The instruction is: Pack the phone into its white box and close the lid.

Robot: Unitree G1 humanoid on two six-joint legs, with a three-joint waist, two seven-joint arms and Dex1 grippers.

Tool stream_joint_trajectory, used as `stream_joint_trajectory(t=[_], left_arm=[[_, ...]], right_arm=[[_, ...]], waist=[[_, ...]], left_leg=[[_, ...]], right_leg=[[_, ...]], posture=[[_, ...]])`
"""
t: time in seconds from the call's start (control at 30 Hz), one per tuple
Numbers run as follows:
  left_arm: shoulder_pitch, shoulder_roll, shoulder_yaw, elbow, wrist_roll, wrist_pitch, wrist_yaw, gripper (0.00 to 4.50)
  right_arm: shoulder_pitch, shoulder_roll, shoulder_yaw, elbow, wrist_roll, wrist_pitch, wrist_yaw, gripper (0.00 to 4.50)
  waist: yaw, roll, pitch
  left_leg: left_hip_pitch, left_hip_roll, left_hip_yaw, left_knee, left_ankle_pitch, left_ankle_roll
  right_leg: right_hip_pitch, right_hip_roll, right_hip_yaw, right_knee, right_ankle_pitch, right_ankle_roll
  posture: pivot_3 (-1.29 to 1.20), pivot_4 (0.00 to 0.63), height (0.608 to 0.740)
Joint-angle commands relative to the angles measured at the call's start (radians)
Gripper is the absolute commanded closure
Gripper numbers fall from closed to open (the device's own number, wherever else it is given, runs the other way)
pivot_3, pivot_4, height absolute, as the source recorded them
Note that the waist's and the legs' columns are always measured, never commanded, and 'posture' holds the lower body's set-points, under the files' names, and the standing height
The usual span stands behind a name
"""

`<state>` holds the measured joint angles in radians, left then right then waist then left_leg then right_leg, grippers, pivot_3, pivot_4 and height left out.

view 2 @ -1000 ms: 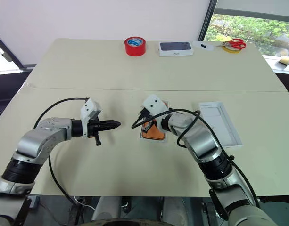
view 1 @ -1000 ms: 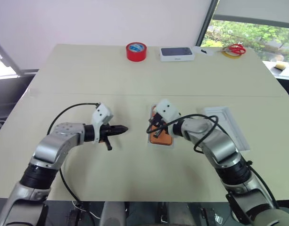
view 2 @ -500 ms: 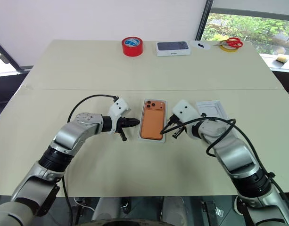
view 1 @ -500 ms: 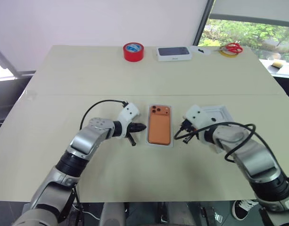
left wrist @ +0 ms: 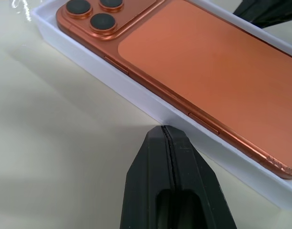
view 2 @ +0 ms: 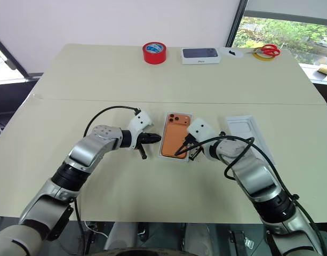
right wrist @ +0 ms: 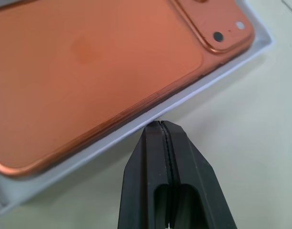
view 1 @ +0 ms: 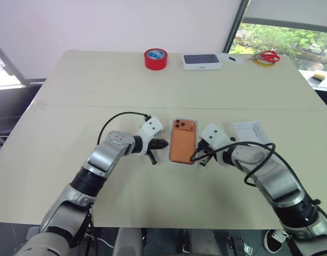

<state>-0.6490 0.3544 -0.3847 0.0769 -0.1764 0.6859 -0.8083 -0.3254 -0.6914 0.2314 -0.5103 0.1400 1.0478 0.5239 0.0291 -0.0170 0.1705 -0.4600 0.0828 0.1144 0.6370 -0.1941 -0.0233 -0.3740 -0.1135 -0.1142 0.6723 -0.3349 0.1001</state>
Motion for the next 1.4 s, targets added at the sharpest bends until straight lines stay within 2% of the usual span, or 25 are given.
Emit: stream_joint_trajectory(t=[0.03, 0.33, 0.5, 0.7, 0.93, 1.03, 1.2, 1.4], left_arm=[[-0.031, -0.076, -0.081, -0.008, 0.001, -0.036, -0.052, 4.49], [-0.066, -0.228, -0.180, 0.024, 0.031, -0.030, -0.105, 4.49], [-0.058, -0.257, -0.195, 0.024, 0.037, -0.017, -0.115, 4.49], [-0.056, -0.242, -0.168, 0.022, 0.032, 0.006, -0.120, 4.49], [-0.019, -0.166, -0.129, -0.036, 0.013, 0.025, -0.131, 4.49], [-0.008, -0.134, -0.092, -0.044, 0.006, 0.019, -0.123, 4.50], [0.013, -0.064, -0.008, -0.084, -0.025, -0.086, -0.156, 4.50], [0.062, 0.057, 0.061, -0.170, -0.079, -0.245, -0.286, 4.50]], right_arm=[[0.043, -0.039, -0.063, -0.103, 0.031, 0.014, 0.029, 4.50], [0.299, -0.158, -0.259, -0.267, 0.062, 0.065, 0.065, 4.50], [0.429, -0.178, -0.347, -0.317, 0.065, 0.071, 0.068, 4.50], [0.467, -0.187, -0.401, -0.304, 0.061, 0.053, 0.069, 4.50], [0.460, -0.232, -0.516, -0.276, 0.101, 0.038, 0.145, 4.50], [0.421, -0.238, -0.579, -0.252, 0.154, 0.067, 0.186, 3.69], [0.311, -0.209, -0.607, -0.158, 0.185, 0.128, 0.150, 1.18], [0.182, -0.161, -0.589, 0.012, 0.215, 0.231, 0.093, 1.18]], waist=[[0.007, 0.000, 0.000], [0.011, 0.000, 0.000], [0.009, 0.001, -0.001], [0.009, 0.001, -0.001], [0.008, 0.002, -0.001], [0.008, 0.002, -0.001], [0.008, 0.002, -0.001], [0.007, 0.002, -0.001]], left_leg=[[0.000, 0.000, 0.000, 0.001, 0.000, 0.000], [-0.002, 0.000, -0.001, 0.008, -0.003, 0.004], [-0.002, 0.001, -0.004, 0.008, -0.004, 0.005], [-0.002, 0.001, -0.005, 0.008, -0.004, 0.006], [-0.001, 0.001, -0.005, 0.008, -0.004, 0.006], [-0.001, 0.001, -0.005, 0.009, -0.004, 0.006], [-0.001, 0.001, -0.005, 0.009, -0.004, 0.006], [-0.001, 0.001, -0.005, 0.009, -0.004, 0.006]], right_leg=[[0.000, 0.000, 0.000, 0.000, 0.000, 0.000], [0.002, 0.000, 0.000, -0.001, 0.000, 0.001], [0.003, 0.000, 0.000, 0.000, 0.000, 0.001], [0.002, 0.000, 0.000, 0.000, 0.000, 0.001], [0.002, 0.000, 0.000, 0.000, 0.000, 0.001], [0.003, 0.000, 0.000, 0.000, 0.000, 0.001], [0.003, 0.000, 0.000, 0.000, 0.000, 0.001], [0.003, 0.000, 0.000, 0.001, 0.000, 0.000]], posture=[[0.00, 0.150, 0.730], [0.00, 0.150, 0.730], [0.00, 0.150, 0.730], [0.00, 0.150, 0.730], [0.00, 0.150, 0.730], [0.00, 0.150, 0.730], [0.00, 0.150, 0.730], [0.00, 0.150, 0.730]])
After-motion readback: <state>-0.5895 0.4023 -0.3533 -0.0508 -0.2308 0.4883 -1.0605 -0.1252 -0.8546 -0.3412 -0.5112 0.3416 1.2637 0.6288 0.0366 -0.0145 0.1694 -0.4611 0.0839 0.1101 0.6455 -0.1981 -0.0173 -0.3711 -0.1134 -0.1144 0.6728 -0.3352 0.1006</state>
